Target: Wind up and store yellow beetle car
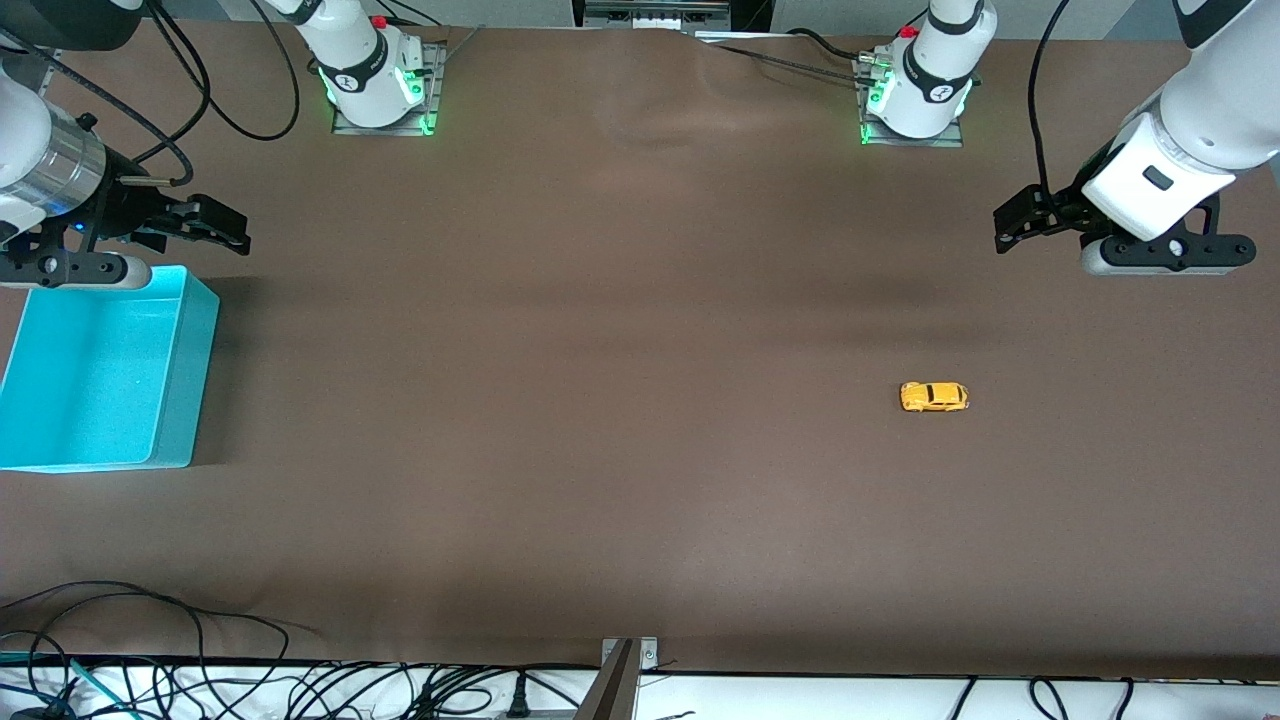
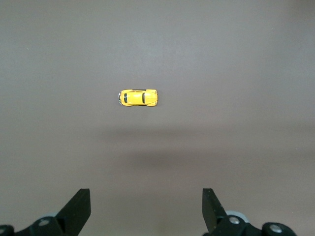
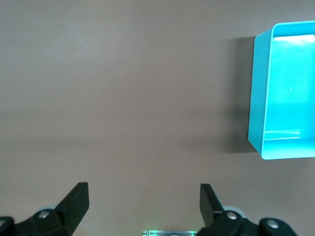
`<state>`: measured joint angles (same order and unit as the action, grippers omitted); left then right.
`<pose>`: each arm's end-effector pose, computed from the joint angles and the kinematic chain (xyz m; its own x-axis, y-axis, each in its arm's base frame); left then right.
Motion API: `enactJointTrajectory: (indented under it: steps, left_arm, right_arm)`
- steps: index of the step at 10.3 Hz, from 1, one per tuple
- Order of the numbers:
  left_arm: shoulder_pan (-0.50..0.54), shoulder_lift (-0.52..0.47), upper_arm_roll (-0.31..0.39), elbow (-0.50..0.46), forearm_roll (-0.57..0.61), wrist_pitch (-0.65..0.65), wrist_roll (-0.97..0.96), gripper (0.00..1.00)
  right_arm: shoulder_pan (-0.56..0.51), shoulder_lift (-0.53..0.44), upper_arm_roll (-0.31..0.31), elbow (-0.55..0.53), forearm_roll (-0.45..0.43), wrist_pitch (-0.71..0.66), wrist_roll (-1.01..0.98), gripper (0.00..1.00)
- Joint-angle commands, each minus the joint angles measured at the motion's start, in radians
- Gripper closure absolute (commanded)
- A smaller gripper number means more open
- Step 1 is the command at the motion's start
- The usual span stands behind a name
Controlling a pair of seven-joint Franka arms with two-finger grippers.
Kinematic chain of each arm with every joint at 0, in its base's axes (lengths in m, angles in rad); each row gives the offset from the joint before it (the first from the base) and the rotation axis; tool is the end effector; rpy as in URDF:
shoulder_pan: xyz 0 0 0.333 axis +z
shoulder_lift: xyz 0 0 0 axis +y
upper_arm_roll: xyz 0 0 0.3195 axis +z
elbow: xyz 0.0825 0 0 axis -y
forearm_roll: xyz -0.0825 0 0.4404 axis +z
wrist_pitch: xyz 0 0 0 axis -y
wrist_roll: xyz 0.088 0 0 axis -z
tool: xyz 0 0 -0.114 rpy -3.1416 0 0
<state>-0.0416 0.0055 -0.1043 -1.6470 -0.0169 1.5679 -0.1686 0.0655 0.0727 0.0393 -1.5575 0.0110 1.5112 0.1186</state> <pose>0.6012 -0.0902 0.5773 0.9960 0.0231 -0.0862 0.0235 -0.9997 0.0030 0.6204 0.0658 0.5783 0.9927 -0.0137 -0.1195 -0.0137 -0.9999 0.0003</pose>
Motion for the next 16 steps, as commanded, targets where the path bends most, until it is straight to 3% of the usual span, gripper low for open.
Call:
enactJointTrajectory:
  steps: [1,13,16]
  left_arm:
    - [0.003,0.019,0.005,0.022,0.015,-0.019,0.009,0.00]
    - [-0.029,0.060,-0.008,0.035,0.020,-0.045,0.021,0.00]
    - [-0.020,0.067,-0.006,0.038,0.018,-0.043,0.179,0.00]
  right_arm:
    - [-0.001,0.012,0.001,0.024,0.015,-0.023,-0.005,0.00]
    - [-0.003,0.010,-0.003,0.025,0.015,-0.062,-0.002,0.00]
    - [-0.003,0.010,-0.003,0.024,0.015,-0.063,-0.002,0.00]
